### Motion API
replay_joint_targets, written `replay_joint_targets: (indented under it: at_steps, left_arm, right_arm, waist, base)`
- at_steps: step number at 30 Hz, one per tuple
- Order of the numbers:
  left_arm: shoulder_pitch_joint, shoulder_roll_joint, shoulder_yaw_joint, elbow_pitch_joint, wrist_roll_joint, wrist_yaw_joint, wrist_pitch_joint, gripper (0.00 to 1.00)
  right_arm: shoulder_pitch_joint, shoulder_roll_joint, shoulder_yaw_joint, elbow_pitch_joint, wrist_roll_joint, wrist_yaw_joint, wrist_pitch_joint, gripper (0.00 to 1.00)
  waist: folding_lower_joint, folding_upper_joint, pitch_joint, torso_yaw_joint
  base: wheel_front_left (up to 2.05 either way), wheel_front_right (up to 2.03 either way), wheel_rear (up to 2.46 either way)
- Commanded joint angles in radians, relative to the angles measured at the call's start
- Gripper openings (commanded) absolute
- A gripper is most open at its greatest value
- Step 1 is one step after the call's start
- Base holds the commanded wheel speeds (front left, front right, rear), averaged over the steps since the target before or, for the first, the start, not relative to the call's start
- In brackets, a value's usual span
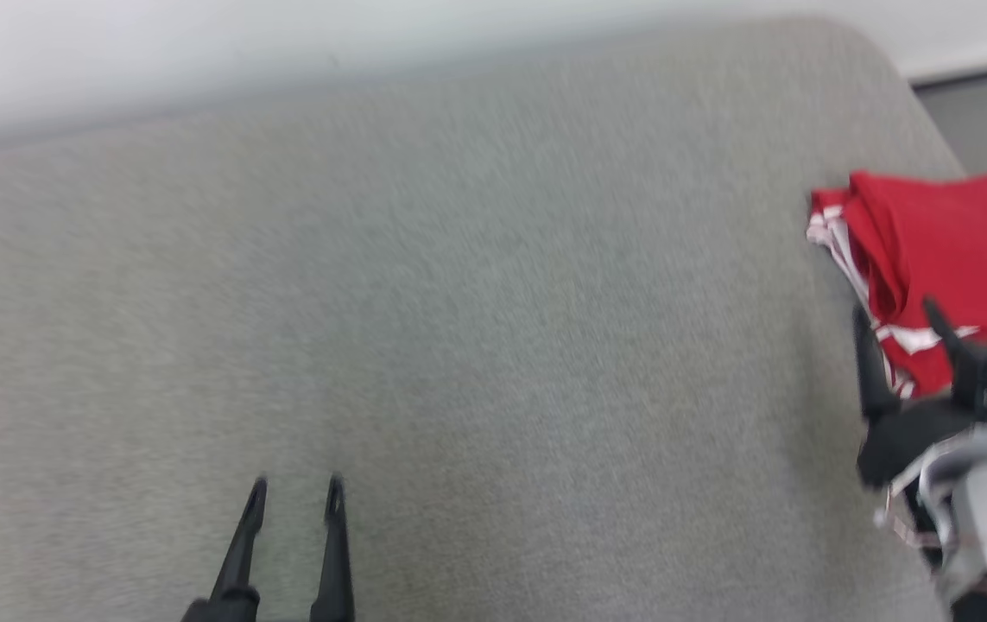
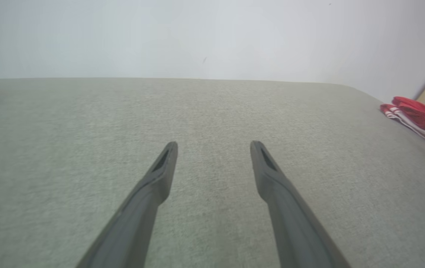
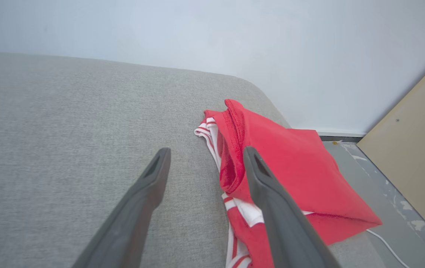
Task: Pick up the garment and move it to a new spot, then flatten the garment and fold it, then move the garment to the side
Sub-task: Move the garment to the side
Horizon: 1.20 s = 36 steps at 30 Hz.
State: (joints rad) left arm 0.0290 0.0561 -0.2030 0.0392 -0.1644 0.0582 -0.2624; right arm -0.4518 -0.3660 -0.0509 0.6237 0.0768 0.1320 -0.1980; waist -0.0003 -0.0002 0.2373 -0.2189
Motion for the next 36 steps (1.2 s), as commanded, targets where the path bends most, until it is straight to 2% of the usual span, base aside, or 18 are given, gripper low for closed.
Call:
replay_joint_targets:
  at_steps: [1,7,11,15,22,31,36]
  left_arm:
    - [0.020,-0.004,0.001,0.006,0.003,0.001,-0.003,1.00]
    - [0.079,-0.005,0.058,0.046,-0.028,-0.003,-0.003,1.00]
    - [0.086,-0.005,0.091,0.075,-0.027,-0.017,-0.003,1.00]
    - [0.101,-0.006,0.122,0.098,-0.029,-0.027,-0.003,1.00]
    - [0.119,-0.006,0.155,0.114,-0.048,-0.018,-0.003,1.00]
    - [0.114,-0.006,0.180,0.142,-0.071,-0.015,-0.003,1.00]
    - [0.103,-0.006,0.180,0.148,-0.072,-0.019,-0.003,1.00]
  right_arm:
    - [0.032,0.003,-0.007,-0.010,0.007,-0.003,0.001,1.00]
    - [0.274,0.102,-0.073,-0.273,0.090,-0.003,0.051,1.00]
    - [0.394,0.165,-0.110,-0.403,0.056,-0.003,0.090,1.00]
    - [0.480,0.243,-0.120,-0.473,0.017,-0.003,0.111,1.00]
    - [0.555,0.302,-0.115,-0.476,0.001,-0.003,0.071,1.00]
    - [0.555,0.315,-0.037,-0.497,-0.007,-0.003,0.074,1.00]
    - [0.561,0.317,-0.031,-0.502,-0.003,-0.003,0.075,1.00]
  waist:
    - [0.0003,0.0002,-0.211,0.140]
    - [0.0003,0.0002,-0.281,0.206]
    - [0.0003,0.0002,-0.297,0.225]
    - [0.0003,0.0002,-0.313,0.220]
    - [0.0003,0.0002,-0.326,0.195]
    - [0.0003,0.0002,-0.321,0.184]
    - [0.0003,0.0002,-0.319,0.200]
  base:
    - [0.00,0.00,0.00]
    - [0.00,0.00,0.00]
    - [0.00,0.00,0.00]
    - [0.00,0.00,0.00]
    - [0.00,0.00,0.00]
    - [0.00,0.00,0.00]
    - [0.00,0.00,0.00]
